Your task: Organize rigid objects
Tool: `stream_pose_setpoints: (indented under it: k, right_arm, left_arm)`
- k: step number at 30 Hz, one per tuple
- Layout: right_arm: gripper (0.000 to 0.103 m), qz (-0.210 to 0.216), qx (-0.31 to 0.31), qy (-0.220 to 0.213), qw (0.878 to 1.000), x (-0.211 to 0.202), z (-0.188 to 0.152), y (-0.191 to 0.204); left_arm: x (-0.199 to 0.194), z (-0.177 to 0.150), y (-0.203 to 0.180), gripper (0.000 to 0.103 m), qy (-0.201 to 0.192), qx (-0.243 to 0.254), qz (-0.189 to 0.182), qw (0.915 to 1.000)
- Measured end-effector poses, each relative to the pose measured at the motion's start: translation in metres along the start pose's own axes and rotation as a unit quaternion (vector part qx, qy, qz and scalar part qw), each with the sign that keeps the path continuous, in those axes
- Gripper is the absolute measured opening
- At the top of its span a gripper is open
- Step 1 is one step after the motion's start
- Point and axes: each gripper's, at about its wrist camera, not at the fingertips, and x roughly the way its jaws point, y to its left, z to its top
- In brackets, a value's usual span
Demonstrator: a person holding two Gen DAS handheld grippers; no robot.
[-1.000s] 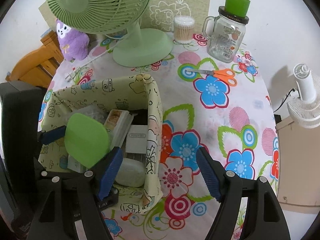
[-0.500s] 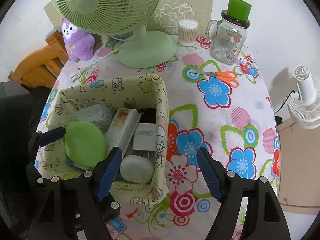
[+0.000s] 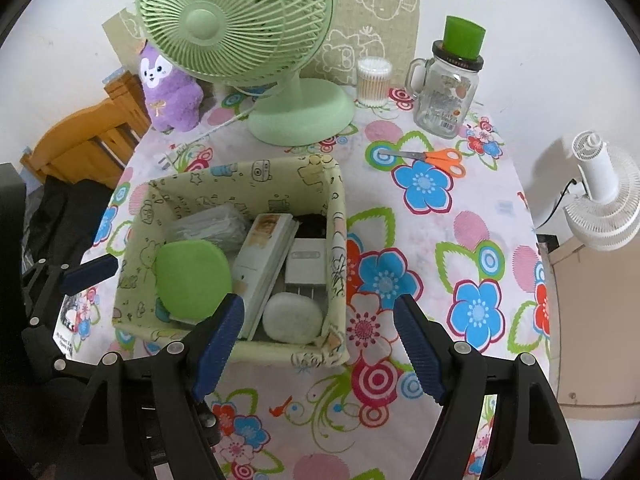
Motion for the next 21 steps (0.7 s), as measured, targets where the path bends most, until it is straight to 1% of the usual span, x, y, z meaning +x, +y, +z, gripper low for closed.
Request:
stream_pose_setpoints:
  k: [11, 21]
  right_arm:
    - [0.080, -0.007, -0.003, -0.028, 1.000, -0.039, -0.017, 0.022]
    - [0.083, -0.021, 0.013, -0.064, 0.998, -0.082, -0.034, 0.037]
  left_arm:
    - [-0.043, -0.023, 0.016, 0.103, -0.026, -0.007, -0.001, 0.9996]
    - [-0.094, -0.045, 0.031, 0.103, -0.068, -0.018, -0.009, 0.9975]
